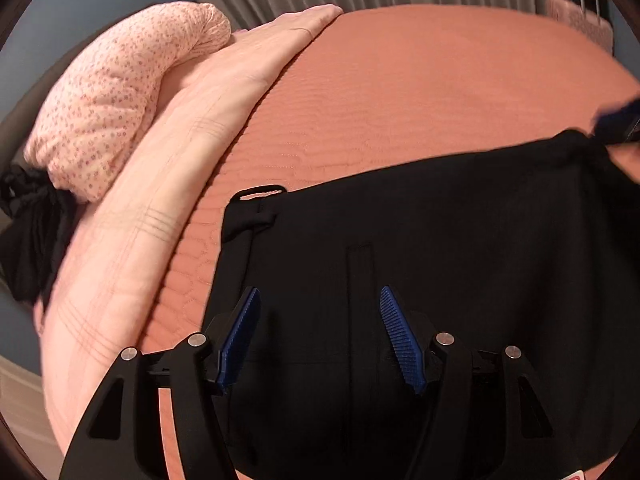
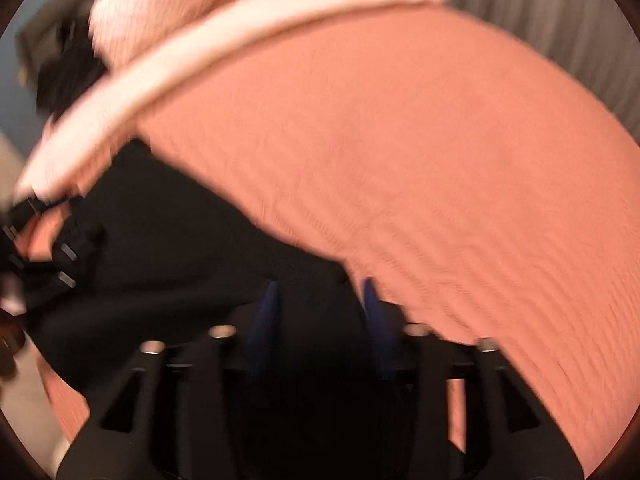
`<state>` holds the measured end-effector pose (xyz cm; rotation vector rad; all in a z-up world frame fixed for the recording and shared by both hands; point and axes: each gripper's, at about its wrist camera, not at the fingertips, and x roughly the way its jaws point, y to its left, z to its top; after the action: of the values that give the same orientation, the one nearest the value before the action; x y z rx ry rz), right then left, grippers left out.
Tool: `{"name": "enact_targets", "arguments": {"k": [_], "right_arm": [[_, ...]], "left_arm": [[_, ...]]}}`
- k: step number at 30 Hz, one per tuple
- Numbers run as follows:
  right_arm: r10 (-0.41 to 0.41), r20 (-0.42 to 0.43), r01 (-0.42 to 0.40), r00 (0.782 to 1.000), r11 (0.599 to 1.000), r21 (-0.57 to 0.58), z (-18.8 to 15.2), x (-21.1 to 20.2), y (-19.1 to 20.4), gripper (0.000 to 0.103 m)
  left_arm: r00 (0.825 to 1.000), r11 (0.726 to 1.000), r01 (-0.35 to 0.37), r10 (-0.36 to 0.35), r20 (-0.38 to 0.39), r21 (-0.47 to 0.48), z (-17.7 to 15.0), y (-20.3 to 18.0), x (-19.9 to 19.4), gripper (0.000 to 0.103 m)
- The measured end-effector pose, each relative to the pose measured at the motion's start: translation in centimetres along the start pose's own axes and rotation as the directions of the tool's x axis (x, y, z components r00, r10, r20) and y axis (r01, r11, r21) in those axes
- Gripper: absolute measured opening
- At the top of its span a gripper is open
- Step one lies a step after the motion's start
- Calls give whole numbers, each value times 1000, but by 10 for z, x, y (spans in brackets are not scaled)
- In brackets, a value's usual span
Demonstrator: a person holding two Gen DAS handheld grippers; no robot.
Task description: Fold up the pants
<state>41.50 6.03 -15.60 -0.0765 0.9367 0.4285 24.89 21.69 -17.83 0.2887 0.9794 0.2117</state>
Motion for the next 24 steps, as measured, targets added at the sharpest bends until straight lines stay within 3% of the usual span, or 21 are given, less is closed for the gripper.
{"name": "enact_targets", "arguments": {"k": [3,5,8,10,11,12,13,15,16,18,19,21,22,23,24], "right_arm": [[-27,50,23,998,996,89,-48,-56,-21,52],[-37,-9,38,999,993,111,-88,-74,-32,51],[-147,-162,163,976,983,88,-164,-92,-55,51],[-312,-287,341,906,938,58,-223,-108,-94,51],[-334,-312,376,889,923,81,-240,-118,-113,51],[-302,-274,358,913,914,188,-262,-145,-141,52],[-343,-298,417,891,876,240,-277,-162,-161,52],[-443,-375,556,814,782,283,-304,-195,-198,52],[-464,-388,587,796,749,308,-314,-211,-208,53],[-480,-335,581,811,726,368,-329,-251,-218,52],[-501,-320,593,804,713,373,-334,-265,-220,53],[-543,-338,639,769,660,395,-357,-291,-238,53],[-545,-351,648,761,629,430,-372,-301,-252,53],[-539,-352,643,765,612,460,-381,-307,-262,53],[-520,-335,616,786,604,506,-390,-313,-274,53]], "left_arm": [[999,1000,17,-17,46,12,-3,9,7,71],[997,999,15,-18,77,50,-4,14,13,78],[993,990,-17,1,114,137,-5,22,23,85],[993,988,-9,-10,118,157,-3,32,29,90],[994,988,0,-17,107,157,-1,38,34,91],[995,989,-20,5,99,146,1,44,37,91],[994,989,-55,42,98,137,3,55,40,91],[993,990,-85,76,86,111,6,70,42,91],[995,985,-54,39,94,164,8,75,42,91],[984,977,-131,106,144,171,11,80,25,85],[975,969,-175,148,163,172,12,80,13,85],[962,971,-187,150,227,150,13,78,-18,85],[953,974,-192,155,261,123,12,73,-39,85],[950,977,-184,149,275,109,12,69,-51,85],[946,983,-165,133,295,86,12,62,-69,87]]}}
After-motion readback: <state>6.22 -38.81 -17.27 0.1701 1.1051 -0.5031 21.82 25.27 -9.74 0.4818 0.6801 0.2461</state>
